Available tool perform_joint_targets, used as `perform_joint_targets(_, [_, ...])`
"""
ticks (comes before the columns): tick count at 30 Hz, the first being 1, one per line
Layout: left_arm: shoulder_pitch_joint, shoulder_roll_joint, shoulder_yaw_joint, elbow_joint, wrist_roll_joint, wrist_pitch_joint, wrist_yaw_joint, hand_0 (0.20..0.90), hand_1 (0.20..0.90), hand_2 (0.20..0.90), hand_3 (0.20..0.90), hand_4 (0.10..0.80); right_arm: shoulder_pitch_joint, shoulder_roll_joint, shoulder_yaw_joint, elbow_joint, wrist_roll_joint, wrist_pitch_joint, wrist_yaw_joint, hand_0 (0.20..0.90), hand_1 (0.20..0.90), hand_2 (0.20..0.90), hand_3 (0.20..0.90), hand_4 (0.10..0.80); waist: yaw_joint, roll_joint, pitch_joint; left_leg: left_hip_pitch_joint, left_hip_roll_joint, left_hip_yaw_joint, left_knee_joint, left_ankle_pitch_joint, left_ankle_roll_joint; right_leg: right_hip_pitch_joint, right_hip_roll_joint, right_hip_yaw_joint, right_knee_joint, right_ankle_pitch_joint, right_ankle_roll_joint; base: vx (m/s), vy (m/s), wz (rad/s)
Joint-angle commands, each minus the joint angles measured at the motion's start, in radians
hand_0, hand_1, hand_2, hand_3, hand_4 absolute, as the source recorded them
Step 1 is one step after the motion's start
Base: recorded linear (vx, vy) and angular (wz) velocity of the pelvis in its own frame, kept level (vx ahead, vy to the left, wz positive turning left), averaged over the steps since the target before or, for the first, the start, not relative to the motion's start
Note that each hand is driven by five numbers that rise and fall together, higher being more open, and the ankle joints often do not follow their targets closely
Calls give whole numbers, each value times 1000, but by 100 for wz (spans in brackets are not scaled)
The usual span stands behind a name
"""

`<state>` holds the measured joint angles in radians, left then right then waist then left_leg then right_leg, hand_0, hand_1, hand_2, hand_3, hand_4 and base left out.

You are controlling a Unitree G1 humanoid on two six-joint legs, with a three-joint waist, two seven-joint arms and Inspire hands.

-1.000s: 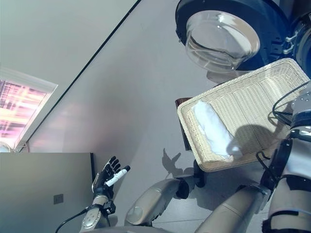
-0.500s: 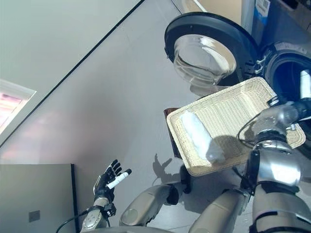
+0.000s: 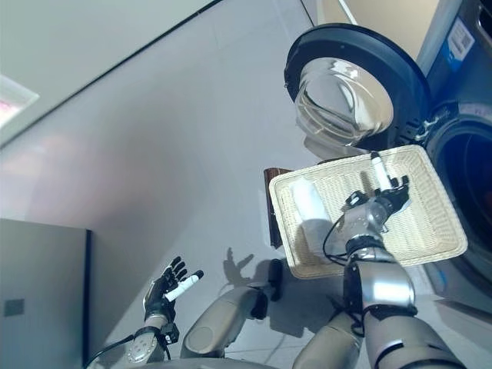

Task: Pick up the clothes and place them into the washing machine

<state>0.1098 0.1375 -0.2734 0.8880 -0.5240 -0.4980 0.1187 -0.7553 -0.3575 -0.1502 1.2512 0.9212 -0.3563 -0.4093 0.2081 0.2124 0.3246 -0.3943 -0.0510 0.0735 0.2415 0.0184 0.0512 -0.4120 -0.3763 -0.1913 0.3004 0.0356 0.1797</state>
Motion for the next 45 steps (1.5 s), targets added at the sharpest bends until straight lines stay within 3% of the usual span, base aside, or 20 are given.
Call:
perform_joint_targets(1, [-34,84,78,39,20,-41,35,900,900,900,900,800,67,16,24,-102,-14,-87,48,900,900,900,900,800,26,-56,-39,-30,41,-32,-42,41,-123,110,-2,-17,-44,-2,1,70,-74,3])
perform_joint_targets(7, [-33,84,120,140,71,-25,41,900,900,900,900,800,265,106,62,-68,-129,-37,74,900,900,900,900,800,11,-152,-113,70,52,-49,-113,46,-127,240,28,-56,-146,16,4,109,-65,6])
perform_joint_targets(13, [-23,80,167,228,132,-10,45,900,900,900,900,800,418,153,101,16,-320,40,86,900,900,900,900,800,-4,-212,-213,166,68,-48,-186,50,-132,329,52,-76,-246,54,14,108,-62,-1])
perform_joint_targets(19, [-17,77,197,344,204,14,74,900,900,900,900,800,487,172,161,74,-569,95,38,900,900,900,900,800,-15,-241,-291,255,92,-30,-241,45,-137,396,79,-62,-337,88,19,85,-54,-4])
perform_joint_targets(24, [-6,73,207,367,246,25,90,900,900,900,900,800,504,158,233,83,-766,140,-14,900,900,900,900,800,-3,-243,-317,305,103,-26,-269,43,-137,434,89,-65,-373,95,20,75,-42,-9])
perform_joint_targets(33, [-31,54,167,336,235,30,92,900,900,900,900,800,434,116,327,127,-911,202,-64,900,900,900,900,800,11,-233,-228,268,110,-77,-252,55,-133,412,99,-92,-324,72,8,-33,-41,5])
perform_joint_targets(39, [-72,68,107,155,194,7,98,900,900,900,900,800,320,85,354,144,-884,200,-126,900,900,900,900,800,50,-195,-63,125,94,-159,-136,60,-133,326,87,-146,-212,41,-10,-215,-44,38])
perform_joint_targets(45, [-96,83,82,-3,156,-15,109,900,900,900,900,800,216,66,364,148,-823,182,-171,900,900,900,900,800,69,-189,17,6,82,-185,-41,46,-132,221,67,-154,-112,18,-21,-102,30,23])
